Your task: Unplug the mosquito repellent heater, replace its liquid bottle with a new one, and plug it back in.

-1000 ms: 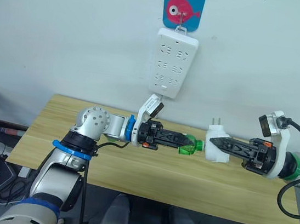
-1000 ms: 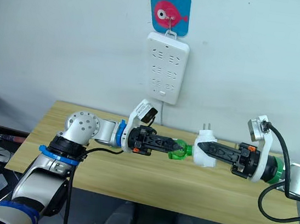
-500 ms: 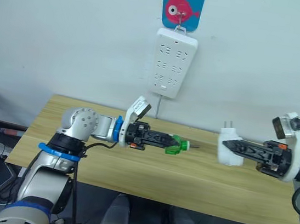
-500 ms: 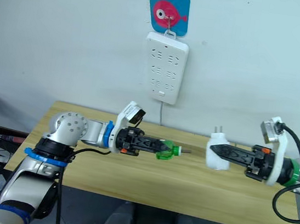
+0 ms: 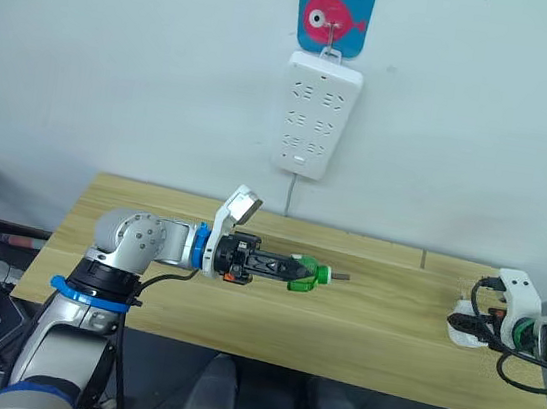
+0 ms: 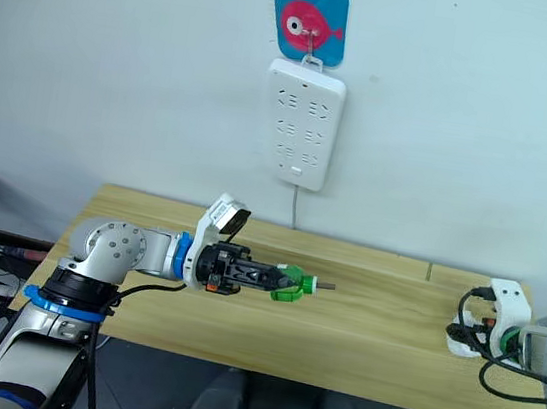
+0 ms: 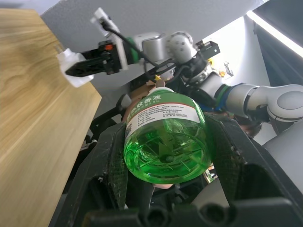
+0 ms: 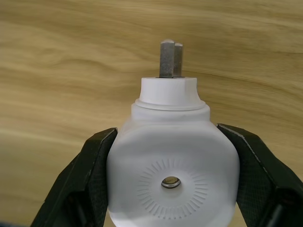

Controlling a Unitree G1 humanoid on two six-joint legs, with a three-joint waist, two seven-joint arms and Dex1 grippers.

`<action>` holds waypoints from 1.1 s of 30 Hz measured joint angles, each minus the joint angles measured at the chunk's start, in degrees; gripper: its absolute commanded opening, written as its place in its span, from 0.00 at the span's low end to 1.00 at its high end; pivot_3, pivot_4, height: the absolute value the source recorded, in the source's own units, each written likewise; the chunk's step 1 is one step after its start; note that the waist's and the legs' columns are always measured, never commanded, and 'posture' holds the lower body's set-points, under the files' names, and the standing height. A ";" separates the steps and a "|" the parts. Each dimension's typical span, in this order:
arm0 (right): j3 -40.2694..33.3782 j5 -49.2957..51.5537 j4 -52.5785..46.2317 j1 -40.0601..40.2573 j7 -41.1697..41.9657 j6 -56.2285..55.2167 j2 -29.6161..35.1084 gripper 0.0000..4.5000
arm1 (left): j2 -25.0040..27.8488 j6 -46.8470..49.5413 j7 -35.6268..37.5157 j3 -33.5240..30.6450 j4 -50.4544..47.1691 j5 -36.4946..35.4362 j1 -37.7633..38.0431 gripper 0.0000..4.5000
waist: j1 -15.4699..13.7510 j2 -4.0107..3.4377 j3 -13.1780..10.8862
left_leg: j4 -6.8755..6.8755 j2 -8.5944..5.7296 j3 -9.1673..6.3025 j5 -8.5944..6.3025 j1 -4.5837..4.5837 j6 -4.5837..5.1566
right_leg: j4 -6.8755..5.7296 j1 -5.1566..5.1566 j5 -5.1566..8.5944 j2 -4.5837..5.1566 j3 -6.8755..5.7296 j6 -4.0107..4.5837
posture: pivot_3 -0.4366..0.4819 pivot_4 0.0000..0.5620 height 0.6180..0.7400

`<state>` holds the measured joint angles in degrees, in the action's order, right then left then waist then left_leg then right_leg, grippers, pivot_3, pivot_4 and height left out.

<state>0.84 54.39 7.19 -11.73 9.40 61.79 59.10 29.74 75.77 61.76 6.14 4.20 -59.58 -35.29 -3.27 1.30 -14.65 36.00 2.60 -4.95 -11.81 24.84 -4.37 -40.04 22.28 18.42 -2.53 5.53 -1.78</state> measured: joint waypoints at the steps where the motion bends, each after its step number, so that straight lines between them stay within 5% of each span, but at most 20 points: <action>1: -0.08 -1.62 1.39 -0.55 0.19 0.28 -1.22 0.66 | 0.02 0.00 0.00 -0.20 -0.32 0.00 0.23 0.50 | -0.04 0.00 0.00 | -0.02 0.00 -0.01 0.00 0.00 0.00 | 0.00 0.00 0.00 0.00 0.00 0.00 | 0.77 0.46 1.00; 13: -2.33 -15.19 9.50 -3.03 5.99 0.03 -9.32 0.66 | -1.26 0.27 -1.17 -0.97 -1.41 0.15 1.02 0.50 | -0.96 -0.07 -0.18 | 0.01 -0.06 0.05 0.00 0.00 0.00 | 0.01 -0.02 0.00 0.05 0.02 0.00 | 0.77 0.47 1.00; 17: -4.52 -16.89 9.04 -2.92 7.35 1.36 -10.57 0.96 | -1.23 0.29 -1.10 -0.98 -1.41 0.18 1.00 0.50 | -1.05 -0.08 -0.18 | 0.00 -0.06 0.05 0.00 0.00 0.00 | 0.02 -0.02 0.00 0.05 0.03 0.00 | 0.76 0.46 1.00; 25: -12.40 -16.37 -2.93 2.40 10.90 8.96 -7.31 0.99 | -0.78 -0.37 -0.36 -0.92 -1.28 1.23 0.86 0.50 | -1.19 -0.17 -0.23 | -0.02 -0.07 0.05 -0.01 0.01 -0.01 | 0.02 -0.02 0.00 0.06 0.03 0.00 | 0.74 0.45 1.00; 29: -21.13 -12.33 -13.65 3.22 12.20 15.66 -6.34 0.99 | -0.87 -7.73 1.28 -0.40 -1.94 5.51 1.25 0.50 | -0.94 -0.18 -0.25 | -0.02 -0.03 0.07 0.00 -0.02 -0.01 | 0.03 -0.02 0.00 0.05 0.06 -0.01 | 0.71 0.45 1.00; 33: -34.56 -0.30 -20.68 -4.11 12.46 25.84 -16.50 0.99 | -5.32 -29.98 1.25 2.18 -4.20 18.04 3.83 0.50 | -1.03 -0.18 -0.25 | -0.02 -0.01 0.09 0.02 -0.03 -0.05 | 0.10 -0.08 -0.01 0.05 0.05 0.01 | 0.69 0.45 1.00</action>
<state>-33.71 54.09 -13.49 -15.84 21.87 87.64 42.60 24.42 45.79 63.01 8.31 0.00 -41.54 -31.46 -4.30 1.12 -14.91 35.98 2.60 -4.86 -11.79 24.81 -4.43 -39.95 22.20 18.41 -2.48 5.58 -1.77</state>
